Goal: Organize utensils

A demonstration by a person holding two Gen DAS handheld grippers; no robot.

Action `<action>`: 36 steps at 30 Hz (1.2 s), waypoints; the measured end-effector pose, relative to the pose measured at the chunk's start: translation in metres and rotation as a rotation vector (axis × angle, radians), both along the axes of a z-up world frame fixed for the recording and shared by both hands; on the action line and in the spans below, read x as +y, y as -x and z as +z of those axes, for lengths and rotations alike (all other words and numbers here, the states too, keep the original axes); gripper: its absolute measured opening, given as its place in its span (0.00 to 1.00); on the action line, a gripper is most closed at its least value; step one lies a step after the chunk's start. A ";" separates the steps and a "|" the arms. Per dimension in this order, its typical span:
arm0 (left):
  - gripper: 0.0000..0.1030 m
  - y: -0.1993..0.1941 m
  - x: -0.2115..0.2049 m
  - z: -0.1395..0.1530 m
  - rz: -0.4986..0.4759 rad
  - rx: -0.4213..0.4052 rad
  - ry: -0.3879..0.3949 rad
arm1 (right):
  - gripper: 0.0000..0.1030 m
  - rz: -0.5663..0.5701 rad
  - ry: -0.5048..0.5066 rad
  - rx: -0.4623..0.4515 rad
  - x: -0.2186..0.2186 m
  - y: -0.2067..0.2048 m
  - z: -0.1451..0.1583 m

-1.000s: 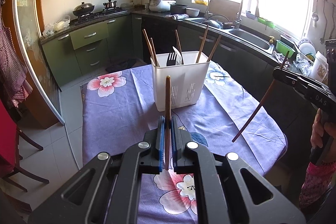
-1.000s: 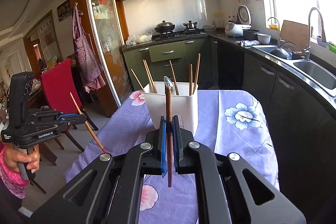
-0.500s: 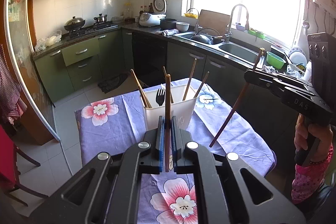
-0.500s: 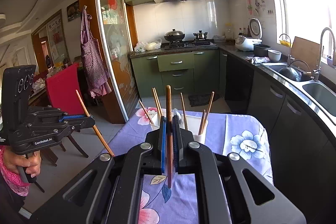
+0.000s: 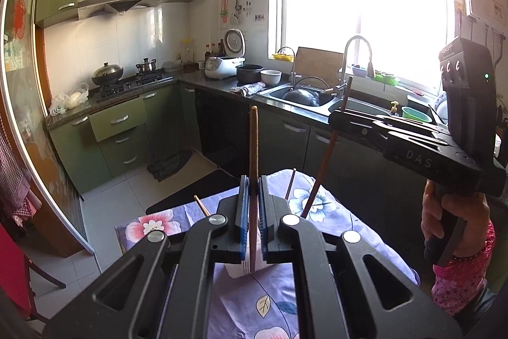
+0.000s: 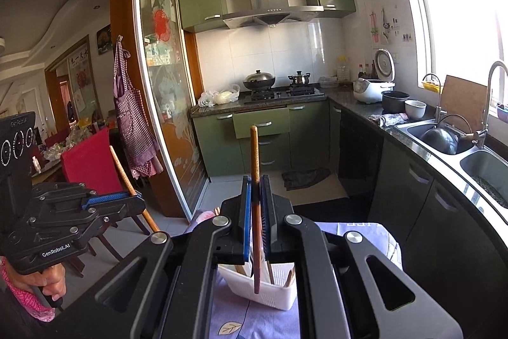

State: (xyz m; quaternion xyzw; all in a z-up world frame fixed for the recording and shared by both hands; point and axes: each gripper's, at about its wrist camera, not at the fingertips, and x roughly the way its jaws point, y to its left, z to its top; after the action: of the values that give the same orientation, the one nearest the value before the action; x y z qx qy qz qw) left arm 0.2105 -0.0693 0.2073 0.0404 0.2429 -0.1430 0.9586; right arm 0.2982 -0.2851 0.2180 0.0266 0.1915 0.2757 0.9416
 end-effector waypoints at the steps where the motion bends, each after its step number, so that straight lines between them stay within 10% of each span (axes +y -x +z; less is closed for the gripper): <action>1: 0.06 -0.006 -0.001 0.002 0.001 -0.004 0.002 | 0.06 -0.004 -0.001 0.001 0.001 -0.008 0.002; 27: 0.07 -0.110 -0.002 -0.090 0.041 0.202 -0.018 | 0.08 0.033 0.070 0.190 0.025 -0.102 -0.099; 31: 0.40 -0.108 0.002 -0.095 0.045 0.205 -0.008 | 0.14 0.021 0.080 0.178 0.027 -0.094 -0.100; 36: 0.52 -0.081 0.006 -0.069 0.050 0.123 0.005 | 0.14 0.030 0.059 0.113 0.023 -0.061 -0.074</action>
State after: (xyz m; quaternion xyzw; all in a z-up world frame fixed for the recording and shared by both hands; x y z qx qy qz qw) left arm 0.2920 -0.0629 0.1380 0.0232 0.3020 -0.1218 0.9452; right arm 0.3592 -0.2622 0.1443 0.0114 0.2529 0.2818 0.9255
